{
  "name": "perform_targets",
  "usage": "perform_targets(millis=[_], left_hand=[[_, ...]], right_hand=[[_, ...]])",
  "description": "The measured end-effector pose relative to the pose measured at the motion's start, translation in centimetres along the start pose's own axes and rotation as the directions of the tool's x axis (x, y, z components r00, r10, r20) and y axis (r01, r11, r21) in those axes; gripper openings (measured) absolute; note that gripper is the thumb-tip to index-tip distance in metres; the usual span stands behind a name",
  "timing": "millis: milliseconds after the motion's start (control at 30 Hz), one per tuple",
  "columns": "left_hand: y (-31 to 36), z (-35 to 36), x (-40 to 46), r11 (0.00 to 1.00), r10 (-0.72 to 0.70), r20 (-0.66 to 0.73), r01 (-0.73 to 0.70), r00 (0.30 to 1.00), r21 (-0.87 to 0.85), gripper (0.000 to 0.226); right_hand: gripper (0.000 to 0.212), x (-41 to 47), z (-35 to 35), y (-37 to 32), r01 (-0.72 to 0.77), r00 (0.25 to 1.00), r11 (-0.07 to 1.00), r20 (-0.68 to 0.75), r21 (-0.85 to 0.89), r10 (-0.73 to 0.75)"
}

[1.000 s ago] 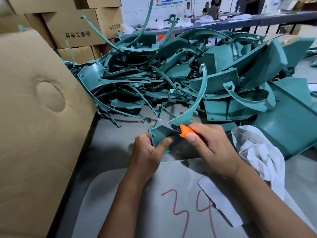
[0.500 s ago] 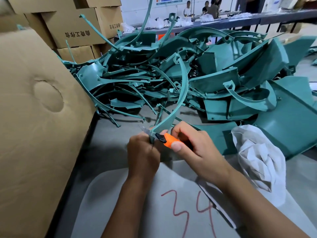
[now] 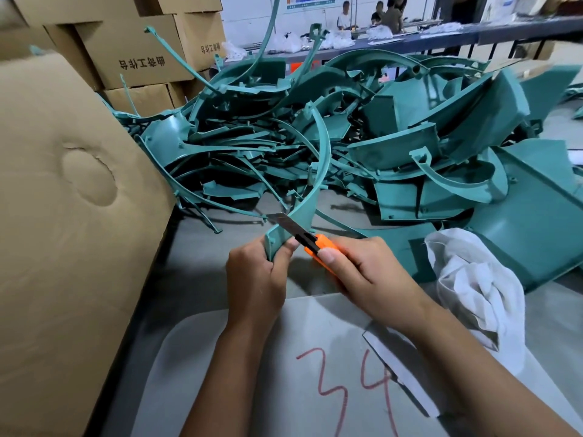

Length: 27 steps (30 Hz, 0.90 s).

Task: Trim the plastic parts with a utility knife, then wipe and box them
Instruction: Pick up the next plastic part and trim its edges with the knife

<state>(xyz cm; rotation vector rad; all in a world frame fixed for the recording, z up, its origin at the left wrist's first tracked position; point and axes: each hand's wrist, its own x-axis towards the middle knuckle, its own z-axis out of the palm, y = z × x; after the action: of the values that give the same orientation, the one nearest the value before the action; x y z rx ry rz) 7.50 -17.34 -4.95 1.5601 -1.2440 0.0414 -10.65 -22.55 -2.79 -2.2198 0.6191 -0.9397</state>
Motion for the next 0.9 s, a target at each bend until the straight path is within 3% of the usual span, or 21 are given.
perform_targets(millis=[133,233,300,367,433,500,567,667,800,900], left_hand=[[-0.2,-0.1,0.1,0.993,-0.047,-0.01,0.045,0.999,-0.111,0.043],[-0.4,-0.3,0.4,0.988,-0.043,-0.005,0.041,0.999,-0.148,0.019],[-0.6,-0.5,0.6,0.985,-0.047,-0.001,0.046,0.999,-0.165,0.018],[-0.8,-0.5,0.5,0.986,-0.063,0.014,0.064,0.998,-0.154,0.03],[-0.7,-0.5,0.4,0.987,-0.086,0.047,0.091,0.995,-0.134,0.047],[-0.5,-0.6,0.4,0.976,-0.137,0.081,0.149,0.987,-0.161,0.049],[-0.4,-1.0,0.4,0.959,-0.181,0.166,0.212,0.969,-0.19,0.041],[-0.4,-1.9,0.7,0.899,-0.196,0.357,0.313,0.913,-0.307,0.019],[-0.5,-3.5,0.9,0.861,-0.122,0.421,0.307,0.899,-0.405,0.042],[-0.3,-4.6,1.2,0.84,-0.081,0.42,0.289,0.904,-0.46,0.032]], right_hand=[[0.035,0.4,-0.7,1.0,-0.072,0.973,0.995,-0.226,-0.069,0.054],[0.042,0.9,-2.3,2.6,-0.267,0.876,0.955,-0.446,-0.128,0.185],[0.043,0.9,-3.3,3.1,-0.341,0.8,0.935,-0.554,-0.1,0.232],[0.043,0.6,-3.3,2.8,-0.225,0.823,0.969,-0.552,-0.098,0.135],[0.042,0.4,-2.2,1.7,-0.028,0.926,0.992,-0.378,-0.124,-0.022],[0.038,0.2,-0.9,1.0,0.074,0.979,0.978,-0.174,-0.196,-0.109],[0.039,0.3,-0.3,1.2,0.081,0.986,0.961,-0.122,-0.263,-0.116],[0.043,0.3,-1.2,1.7,0.032,0.962,0.962,-0.251,-0.271,-0.102],[0.049,0.6,-3.0,3.1,-0.144,0.902,0.954,-0.43,-0.263,0.017],[0.055,0.6,-4.2,4.1,-0.303,0.834,0.932,-0.529,-0.2,0.158]])
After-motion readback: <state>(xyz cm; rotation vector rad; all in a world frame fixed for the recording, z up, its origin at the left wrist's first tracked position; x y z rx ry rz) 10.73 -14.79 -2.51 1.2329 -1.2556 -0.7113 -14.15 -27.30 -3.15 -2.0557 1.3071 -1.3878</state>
